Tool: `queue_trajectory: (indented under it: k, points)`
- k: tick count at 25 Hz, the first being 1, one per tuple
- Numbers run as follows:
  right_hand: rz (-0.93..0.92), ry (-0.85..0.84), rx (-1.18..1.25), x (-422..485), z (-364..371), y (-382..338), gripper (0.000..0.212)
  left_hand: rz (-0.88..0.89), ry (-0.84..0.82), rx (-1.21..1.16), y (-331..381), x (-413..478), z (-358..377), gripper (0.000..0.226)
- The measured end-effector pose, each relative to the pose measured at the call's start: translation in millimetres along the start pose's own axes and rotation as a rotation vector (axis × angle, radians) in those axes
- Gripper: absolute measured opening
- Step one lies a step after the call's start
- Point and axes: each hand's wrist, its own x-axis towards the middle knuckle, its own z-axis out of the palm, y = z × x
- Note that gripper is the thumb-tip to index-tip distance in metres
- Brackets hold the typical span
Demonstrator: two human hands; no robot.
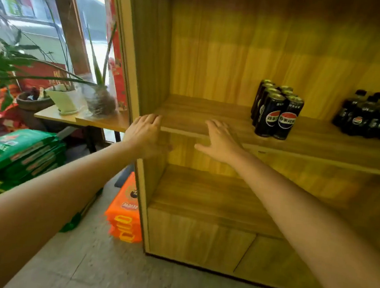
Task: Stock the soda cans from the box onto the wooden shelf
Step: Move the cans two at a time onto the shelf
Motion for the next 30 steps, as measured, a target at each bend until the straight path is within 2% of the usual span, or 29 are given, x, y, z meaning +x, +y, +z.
queue_trajectory:
  k: [7, 16, 24, 30]
  points:
    - [0.030, -0.056, -0.032, -35.5, 92.7, -84.4, 0.081, 0.040, -0.038, -0.035, -75.6, -74.5, 47.4, 0.089]
    - [-0.033, -0.134, -0.003, -70.9, 227.2, -78.1, 0.082, -0.015, -0.122, -0.053, -104.1, -136.6, 166.8, 0.088]
    - [-0.018, -0.229, 0.060, -132.2, 433.5, -40.2, 0.086, -0.056, -0.232, -0.029, -133.4, -231.3, 360.5, 0.090]
    - [0.002, -0.296, 0.123, -191.8, 650.7, -11.3, 0.083, -0.062, -0.338, -0.042, -168.0, -317.3, 564.4, 0.094]
